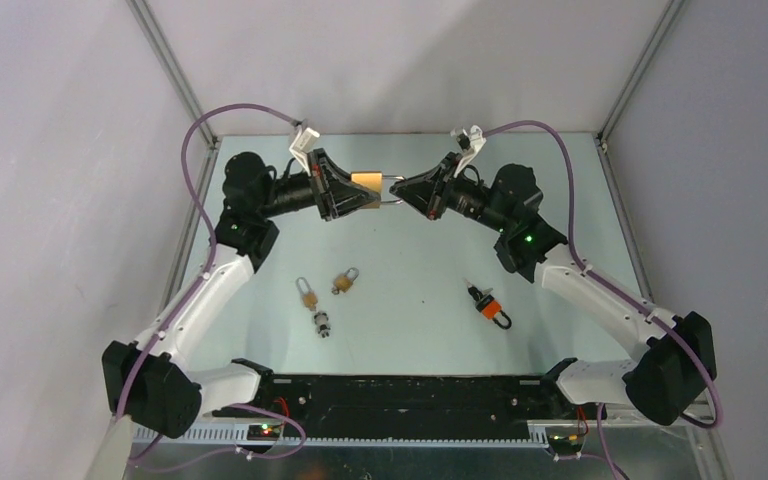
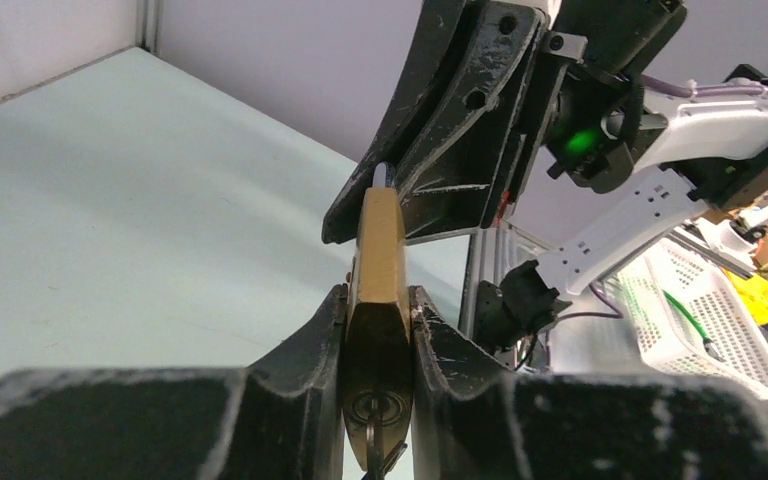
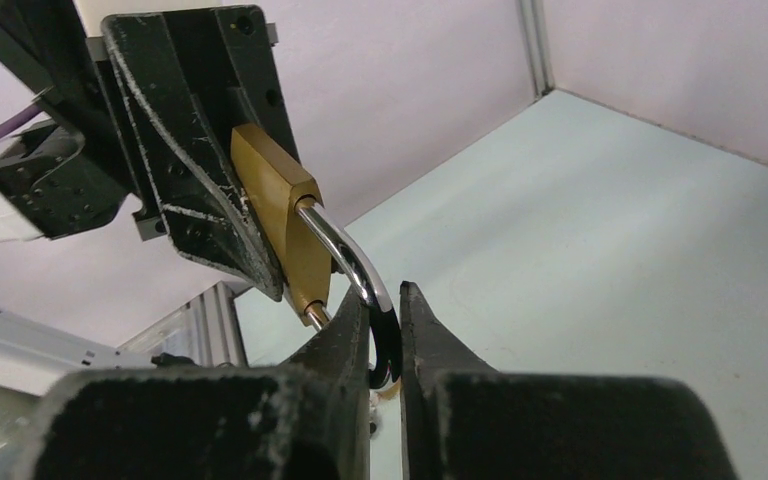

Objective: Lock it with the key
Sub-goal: Lock the lock.

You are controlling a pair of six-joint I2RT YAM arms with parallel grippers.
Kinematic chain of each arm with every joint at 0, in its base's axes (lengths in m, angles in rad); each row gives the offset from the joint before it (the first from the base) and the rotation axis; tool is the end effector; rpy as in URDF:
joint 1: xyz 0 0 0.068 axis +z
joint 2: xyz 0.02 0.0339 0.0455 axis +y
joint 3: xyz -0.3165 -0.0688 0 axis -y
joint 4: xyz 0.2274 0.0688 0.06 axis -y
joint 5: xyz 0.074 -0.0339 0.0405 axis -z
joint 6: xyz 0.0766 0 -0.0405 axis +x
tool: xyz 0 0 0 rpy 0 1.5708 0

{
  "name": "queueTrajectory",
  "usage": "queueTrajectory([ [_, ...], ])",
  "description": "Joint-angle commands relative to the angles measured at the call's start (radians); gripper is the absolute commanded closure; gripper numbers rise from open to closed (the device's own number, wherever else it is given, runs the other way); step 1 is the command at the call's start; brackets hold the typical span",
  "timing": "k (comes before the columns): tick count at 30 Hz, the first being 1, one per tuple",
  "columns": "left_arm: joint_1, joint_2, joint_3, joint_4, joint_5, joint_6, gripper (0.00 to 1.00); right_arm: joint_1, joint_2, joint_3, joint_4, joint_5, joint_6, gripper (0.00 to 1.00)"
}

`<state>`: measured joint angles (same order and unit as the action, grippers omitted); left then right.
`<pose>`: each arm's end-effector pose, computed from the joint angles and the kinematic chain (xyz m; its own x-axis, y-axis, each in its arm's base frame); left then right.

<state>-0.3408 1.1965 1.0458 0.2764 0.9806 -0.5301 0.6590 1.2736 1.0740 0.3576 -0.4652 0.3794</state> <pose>0.2180 -0.1448 0.4479 -0.3849 -0.1621 -0.9086 0.8905 0.1936 -0.4118 0.2183 0.2126 0.4523 -0.2169 0.2507 -0.9435 -0.8798 0.3687 0.3002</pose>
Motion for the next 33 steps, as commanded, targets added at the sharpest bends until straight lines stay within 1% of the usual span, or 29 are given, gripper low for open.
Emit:
queueTrajectory([
  [1, -0.176, 0.081, 0.004, 0.040, -0.098, 0.036, 1.00, 0.147, 0.047, 0.096, 0.122, -0.202, 0.055, 1.00],
  [6, -0.185, 0.094, -0.014, 0.041, -0.137, 0.032, 1.00, 0.152, 0.036, 0.099, 0.108, -0.168, 0.045, 1.00],
  [13, -0.187, 0.124, -0.028, 0.030, -0.177, 0.073, 1.00, 0.142, 0.030, 0.114, 0.130, -0.196, 0.099, 1.00],
  [17, -0.188, 0.139, -0.008, 0.004, -0.237, 0.107, 1.00, 0.155, 0.038, 0.126, 0.134, -0.204, 0.119, 1.00],
  [19, -0.209, 0.145, -0.003, 0.003, -0.277, 0.115, 1.00, 0.168, 0.046, 0.136, 0.137, -0.202, 0.120, 1.00],
  [22, -0.240, 0.169, 0.007, 0.002, -0.334, 0.123, 1.00, 0.185, 0.057, 0.151, 0.133, -0.188, 0.105, 1.00],
  [27, -0.292, 0.209, 0.014, 0.002, -0.339, 0.130, 1.00, 0.198, 0.061, 0.153, 0.147, -0.173, 0.080, 1.00],
  [33, -0.310, 0.247, 0.022, 0.004, -0.353, 0.134, 1.00, 0.228, 0.042, 0.150, 0.156, -0.138, 0.014, 1.00],
])
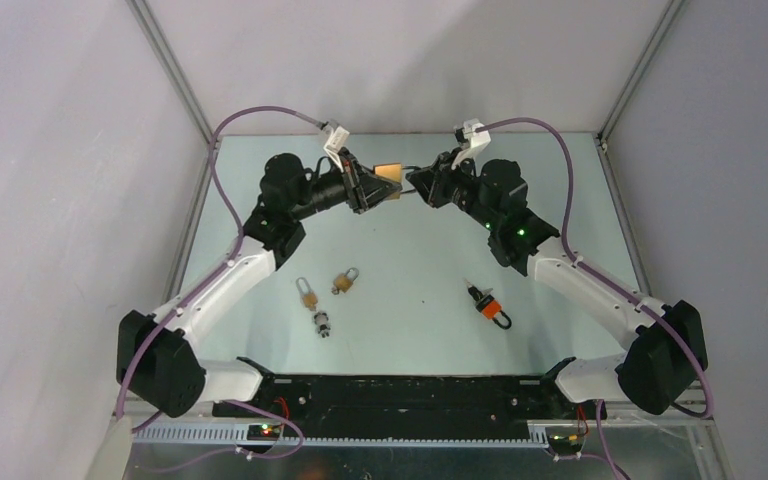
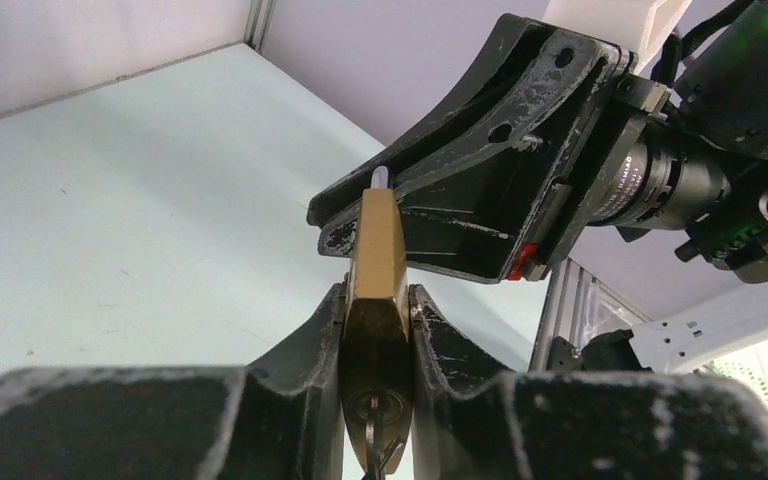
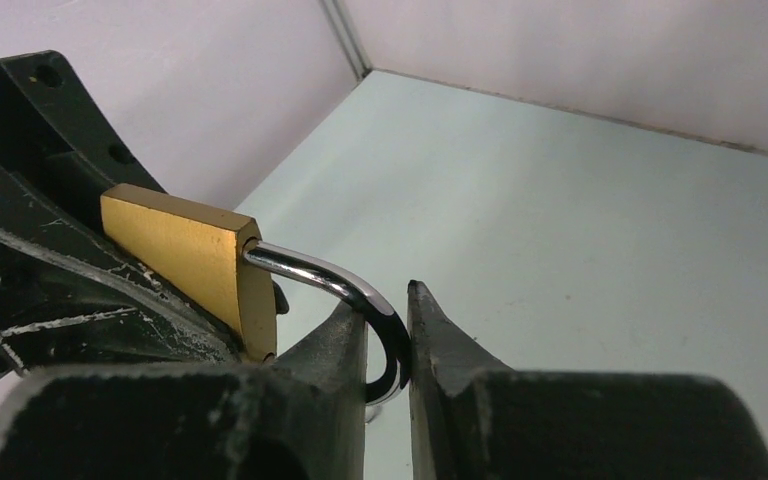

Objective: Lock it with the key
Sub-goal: Lock the lock.

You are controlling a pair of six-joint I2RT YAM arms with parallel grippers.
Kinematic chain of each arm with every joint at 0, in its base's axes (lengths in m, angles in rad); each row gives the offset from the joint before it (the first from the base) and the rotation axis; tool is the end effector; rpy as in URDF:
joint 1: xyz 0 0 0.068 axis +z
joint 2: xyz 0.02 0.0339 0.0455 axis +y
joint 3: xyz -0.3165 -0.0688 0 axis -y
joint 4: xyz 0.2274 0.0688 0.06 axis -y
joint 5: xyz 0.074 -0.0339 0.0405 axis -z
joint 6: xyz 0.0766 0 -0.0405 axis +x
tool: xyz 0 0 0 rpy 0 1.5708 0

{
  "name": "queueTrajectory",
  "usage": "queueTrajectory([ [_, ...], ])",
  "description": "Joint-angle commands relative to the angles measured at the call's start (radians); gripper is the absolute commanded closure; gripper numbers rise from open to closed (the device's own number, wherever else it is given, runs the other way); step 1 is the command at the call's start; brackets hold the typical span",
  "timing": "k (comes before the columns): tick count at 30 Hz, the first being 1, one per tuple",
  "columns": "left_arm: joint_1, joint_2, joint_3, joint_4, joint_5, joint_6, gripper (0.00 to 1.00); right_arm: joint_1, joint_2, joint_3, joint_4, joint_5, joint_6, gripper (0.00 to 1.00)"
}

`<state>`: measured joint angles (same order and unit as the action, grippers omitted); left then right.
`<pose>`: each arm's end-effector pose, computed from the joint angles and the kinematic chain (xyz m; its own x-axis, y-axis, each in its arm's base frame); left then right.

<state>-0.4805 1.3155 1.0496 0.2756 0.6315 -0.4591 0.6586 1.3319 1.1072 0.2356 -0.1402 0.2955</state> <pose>0.2549 -0.1839 0.4192 -0.3896 -0.2003 -0.8989 0.8075 0.3950 -0.4380 0.2544 0.2104 0.4305 -0.2004 0.2095 -0.9570 -0.6880 0.6654 0.2897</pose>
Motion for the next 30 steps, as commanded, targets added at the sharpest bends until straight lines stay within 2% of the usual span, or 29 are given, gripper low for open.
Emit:
queueTrajectory([
  [1, -0.170, 0.133, 0.016, 0.008, -0.009, 0.063, 1.00, 0.230, -0.021, 0.112, 0.288, -0.463, 0.100, 1.00],
  [10, -0.179, 0.164, 0.035, 0.057, 0.029, 0.074, 1.00, 0.232, -0.059, 0.047, 0.480, -0.492, 0.150, 1.00],
  [19, -0.170, 0.232, 0.113, 0.062, 0.040, 0.074, 1.00, 0.224, -0.034, 0.026, 0.645, -0.534, 0.294, 1.00],
  [24, -0.157, 0.226, 0.096, 0.068, 0.029, 0.076, 1.00, 0.212, -0.054, 0.028, 0.535, -0.502, 0.244, 1.00],
  [30, -0.034, 0.158, 0.041, 0.068, 0.059, 0.014, 1.00, 0.051, -0.134, -0.039, 0.184, -0.397, 0.217, 1.00],
])
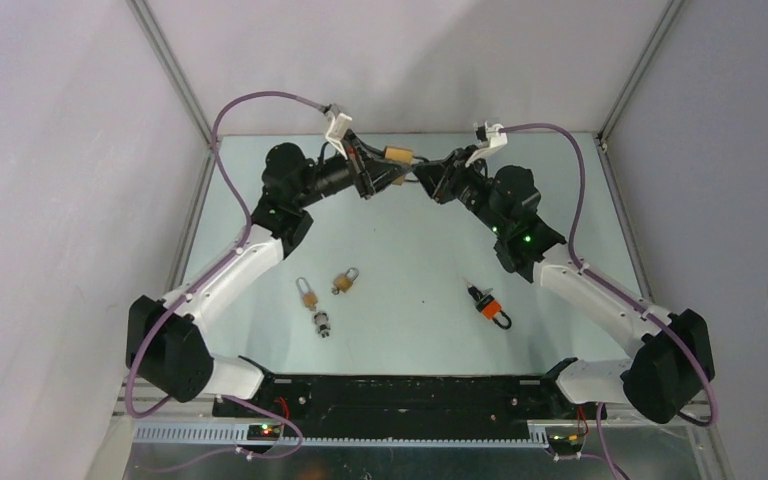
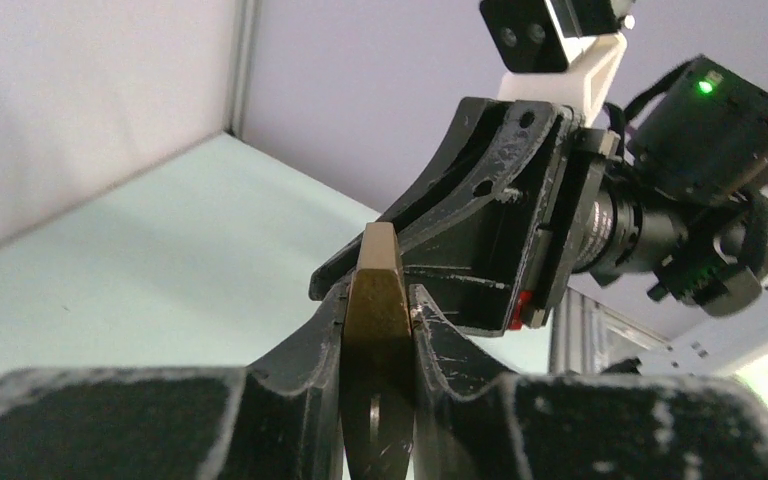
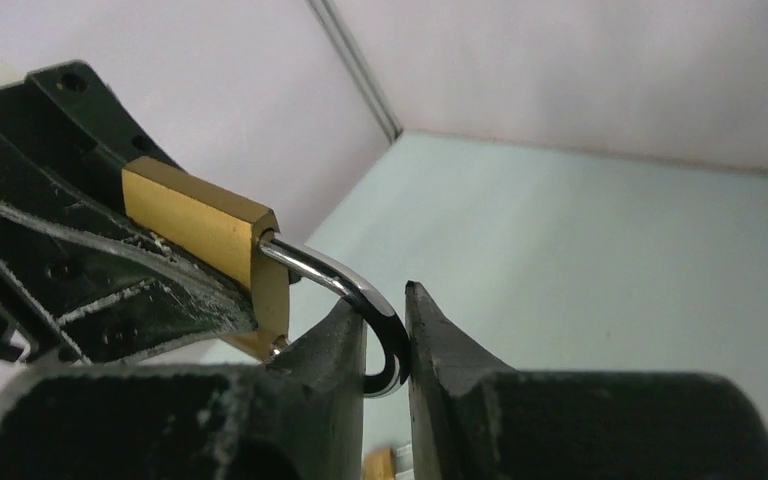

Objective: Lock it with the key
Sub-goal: Lock the lock.

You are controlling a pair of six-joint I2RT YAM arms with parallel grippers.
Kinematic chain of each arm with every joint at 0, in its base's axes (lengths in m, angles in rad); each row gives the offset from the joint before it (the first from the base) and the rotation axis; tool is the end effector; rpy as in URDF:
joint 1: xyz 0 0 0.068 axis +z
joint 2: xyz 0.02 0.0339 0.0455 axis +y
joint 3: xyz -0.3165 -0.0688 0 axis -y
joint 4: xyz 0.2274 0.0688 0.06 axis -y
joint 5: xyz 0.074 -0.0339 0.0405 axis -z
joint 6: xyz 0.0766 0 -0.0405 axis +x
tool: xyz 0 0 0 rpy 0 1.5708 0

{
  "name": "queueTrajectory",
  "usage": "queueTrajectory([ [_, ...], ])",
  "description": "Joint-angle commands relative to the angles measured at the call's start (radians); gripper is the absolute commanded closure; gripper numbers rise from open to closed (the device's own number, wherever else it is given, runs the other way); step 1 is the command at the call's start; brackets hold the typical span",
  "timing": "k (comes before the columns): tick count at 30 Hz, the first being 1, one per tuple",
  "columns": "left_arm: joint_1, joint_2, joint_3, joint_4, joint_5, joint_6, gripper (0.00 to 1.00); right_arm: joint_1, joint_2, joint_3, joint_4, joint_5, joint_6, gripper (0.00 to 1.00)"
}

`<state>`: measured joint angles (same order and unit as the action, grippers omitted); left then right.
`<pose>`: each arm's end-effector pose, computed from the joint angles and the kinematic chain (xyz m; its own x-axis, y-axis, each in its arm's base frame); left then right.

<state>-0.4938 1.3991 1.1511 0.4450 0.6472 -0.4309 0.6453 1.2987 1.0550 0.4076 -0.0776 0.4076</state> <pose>0.2718 -0.1988 0.4541 -0.2188 -0.2606 -0.9403 0.8886 0.3449 -0.3024 0.2508 0.1963 0.4462 -0.1422 0.3876 -0.9108 -0.6583 0.6501 0.3795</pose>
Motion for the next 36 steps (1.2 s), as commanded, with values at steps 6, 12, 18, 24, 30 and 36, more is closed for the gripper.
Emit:
queueTrajectory([
  [6, 0.040, 0.038, -0.071, -0.100, 0.123, -0.081, 1.00, -0.083, -0.166, -0.032, -0.106, -0.425, 0.071, 0.81],
  [12, 0.066, 0.027, -0.064, -0.098, 0.193, -0.119, 1.00, -0.162, -0.210, -0.077, -0.093, -0.488, 0.068, 0.33],
  [18, 0.101, 0.009, -0.064, -0.085, 0.245, -0.149, 1.00, -0.200, -0.195, -0.110, -0.021, -0.531, 0.116, 0.25],
  [24, 0.120, -0.001, -0.047, -0.048, 0.251, -0.233, 1.00, -0.182, -0.112, -0.110, 0.010, -0.507, 0.134, 0.24],
  [30, 0.124, -0.009, -0.026, -0.007, 0.234, -0.354, 1.00, -0.177, -0.033, -0.111, 0.056, -0.487, 0.188, 0.25],
  [36, 0.129, -0.008, -0.013, 0.040, 0.220, -0.424, 1.00, -0.176, 0.023, -0.111, 0.118, -0.537, 0.234, 0.39],
])
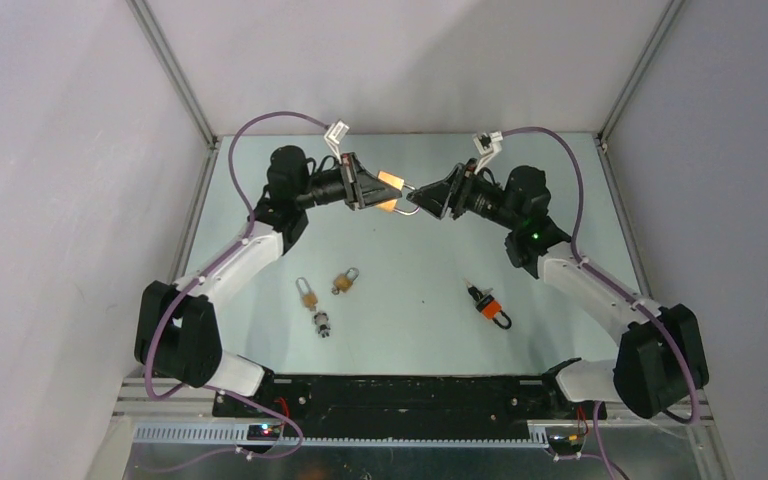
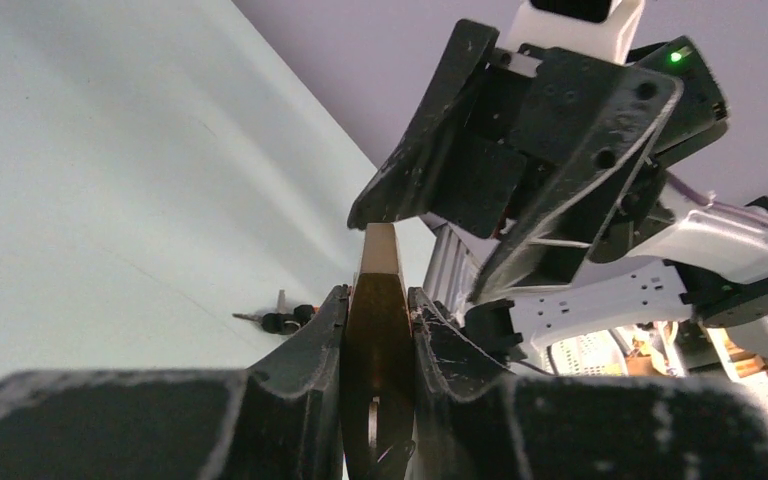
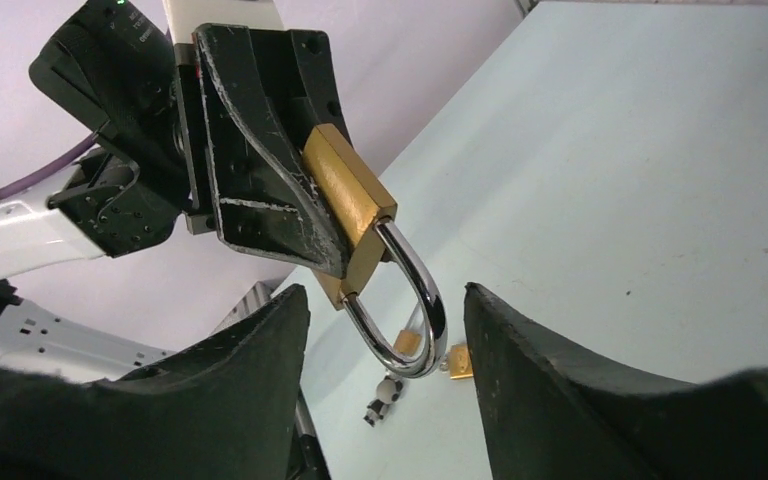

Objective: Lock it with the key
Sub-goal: Lock the lock.

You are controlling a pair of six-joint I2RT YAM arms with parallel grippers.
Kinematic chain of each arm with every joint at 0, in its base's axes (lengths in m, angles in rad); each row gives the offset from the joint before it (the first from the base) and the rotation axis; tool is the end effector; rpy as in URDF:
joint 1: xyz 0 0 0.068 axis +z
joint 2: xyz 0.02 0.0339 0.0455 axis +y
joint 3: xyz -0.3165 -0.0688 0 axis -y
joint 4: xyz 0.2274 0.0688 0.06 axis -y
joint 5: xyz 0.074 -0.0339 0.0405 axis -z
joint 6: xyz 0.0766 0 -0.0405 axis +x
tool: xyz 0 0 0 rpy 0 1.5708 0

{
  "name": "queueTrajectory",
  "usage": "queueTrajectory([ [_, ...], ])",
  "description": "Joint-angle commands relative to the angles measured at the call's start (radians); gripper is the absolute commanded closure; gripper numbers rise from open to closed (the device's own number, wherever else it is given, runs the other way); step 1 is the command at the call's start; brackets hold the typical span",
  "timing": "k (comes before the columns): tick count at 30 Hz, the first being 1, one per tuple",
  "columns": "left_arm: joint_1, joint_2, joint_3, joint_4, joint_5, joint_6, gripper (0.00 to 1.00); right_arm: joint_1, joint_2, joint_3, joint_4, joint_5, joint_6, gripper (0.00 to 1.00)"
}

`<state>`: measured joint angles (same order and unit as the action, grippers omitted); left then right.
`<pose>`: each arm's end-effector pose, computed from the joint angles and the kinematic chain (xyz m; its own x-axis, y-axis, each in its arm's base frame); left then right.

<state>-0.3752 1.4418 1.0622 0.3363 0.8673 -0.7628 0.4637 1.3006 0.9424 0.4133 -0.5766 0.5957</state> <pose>0.2914 -0.1775 0.3935 -0.6827 -0.2115 -0.6994 0.6560 0.2442 -0.7142 0.2564 0.1749 0.4026 -0.4428 0.3045 -0.8433 -0.7410 0.4053 0.5354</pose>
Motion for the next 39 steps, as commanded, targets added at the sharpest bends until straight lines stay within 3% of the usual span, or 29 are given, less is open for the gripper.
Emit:
queueTrajectory([
  [1, 0.010, -0.051, 0.078, 0.161, -0.001, -0.098, 1.00, 0.006, 0.033, 0.002, 0.123, -0.050, 0.058, 0.44],
  [5, 0.013, -0.043, 0.084, 0.201, -0.005, -0.133, 1.00, 0.003, 0.061, 0.002, 0.187, -0.108, 0.099, 0.60],
  [9, 0.013, -0.041, 0.080, 0.246, -0.006, -0.161, 1.00, -0.009, 0.081, 0.004, 0.253, -0.156, 0.147, 0.67],
  [10, 0.013, -0.041, 0.079, 0.262, -0.007, -0.168, 0.99, -0.014, 0.085, 0.004, 0.270, -0.166, 0.153, 0.70],
  [11, 0.012, -0.042, 0.076, 0.270, -0.003, -0.171, 0.98, -0.016, 0.093, 0.009, 0.277, -0.172, 0.166, 0.82],
  [13, 0.011, -0.045, 0.069, 0.290, 0.003, -0.171, 0.90, -0.026, 0.099, 0.023, 0.299, -0.186, 0.181, 0.98],
  [14, 0.011, -0.047, 0.066, 0.297, 0.007, -0.165, 0.80, -0.028, 0.098, 0.027, 0.302, -0.187, 0.178, 1.00],
  [17, 0.014, -0.065, 0.057, 0.299, 0.044, -0.085, 0.55, -0.035, 0.060, 0.032, 0.266, -0.174, 0.115, 1.00],
  [18, 0.017, -0.070, 0.051, 0.299, 0.054, -0.067, 0.42, -0.035, 0.033, 0.032, 0.252, -0.173, 0.059, 1.00],
  [21, 0.036, -0.100, 0.014, 0.298, 0.071, 0.043, 0.25, -0.024, -0.033, 0.032, 0.162, -0.162, -0.068, 1.00],
  [26, 0.079, -0.140, -0.040, 0.247, 0.059, 0.288, 0.19, 0.026, -0.165, 0.032, -0.001, -0.094, -0.361, 1.00],
  [30, 0.094, -0.144, 0.010, 0.072, 0.087, 0.499, 0.18, 0.040, -0.218, 0.044, -0.164, -0.098, -0.518, 1.00],
  [39, 0.062, -0.144, -0.013, 0.027, 0.350, 0.529, 0.18, 0.087, -0.228, 0.084, -0.369, -0.088, -0.729, 1.00],
])
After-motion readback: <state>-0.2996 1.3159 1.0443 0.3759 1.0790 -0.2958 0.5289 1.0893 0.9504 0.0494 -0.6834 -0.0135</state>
